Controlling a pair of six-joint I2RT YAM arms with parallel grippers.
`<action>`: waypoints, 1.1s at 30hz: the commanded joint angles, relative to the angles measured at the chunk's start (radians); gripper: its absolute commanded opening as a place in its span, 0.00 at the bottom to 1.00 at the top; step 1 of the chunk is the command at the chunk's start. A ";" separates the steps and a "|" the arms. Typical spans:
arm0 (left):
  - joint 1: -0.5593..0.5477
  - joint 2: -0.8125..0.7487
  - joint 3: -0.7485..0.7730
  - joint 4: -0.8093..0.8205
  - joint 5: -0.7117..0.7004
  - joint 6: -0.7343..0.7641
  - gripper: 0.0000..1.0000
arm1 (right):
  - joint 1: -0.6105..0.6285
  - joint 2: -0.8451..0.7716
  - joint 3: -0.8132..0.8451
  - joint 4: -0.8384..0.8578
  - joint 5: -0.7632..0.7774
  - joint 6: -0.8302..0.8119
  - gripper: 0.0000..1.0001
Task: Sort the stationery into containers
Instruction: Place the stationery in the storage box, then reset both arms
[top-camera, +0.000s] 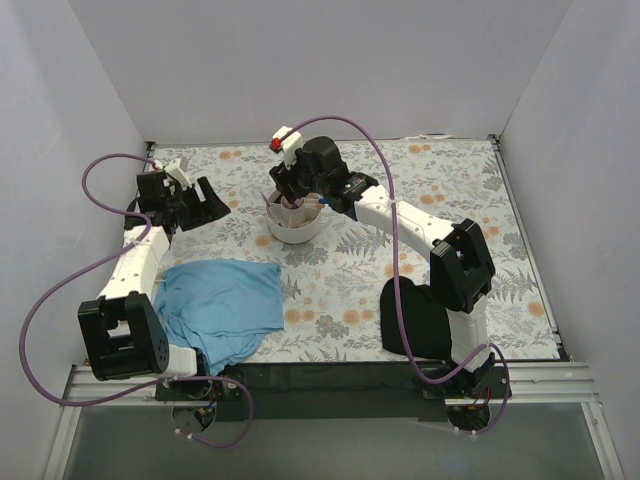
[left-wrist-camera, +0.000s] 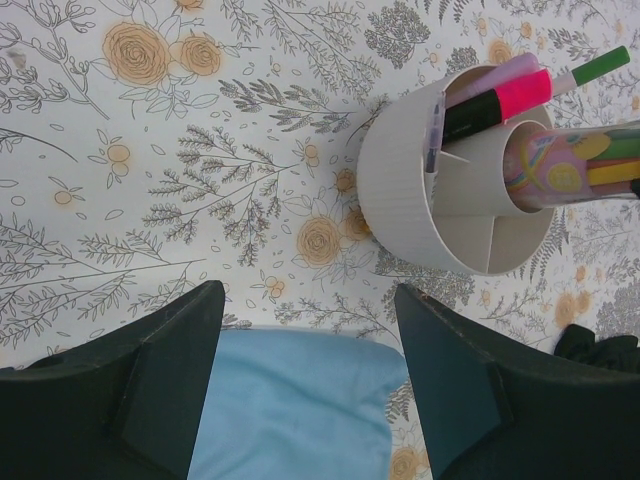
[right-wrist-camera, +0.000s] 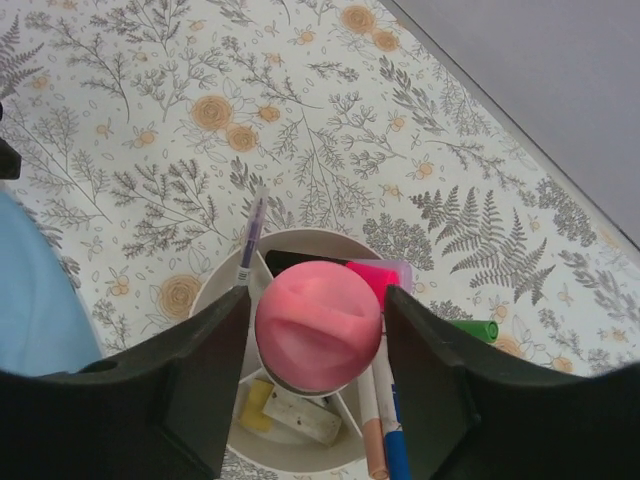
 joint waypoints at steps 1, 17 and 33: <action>-0.002 0.002 0.035 0.004 0.019 0.011 0.69 | -0.003 -0.020 0.051 0.026 -0.001 0.011 0.76; 0.000 -0.043 0.069 0.131 -0.063 0.092 0.81 | -0.291 -0.207 0.019 -0.154 0.282 0.265 0.98; -0.002 -0.037 -0.019 0.383 -0.231 0.148 0.82 | -0.581 -0.410 -0.397 -0.287 0.656 0.029 0.98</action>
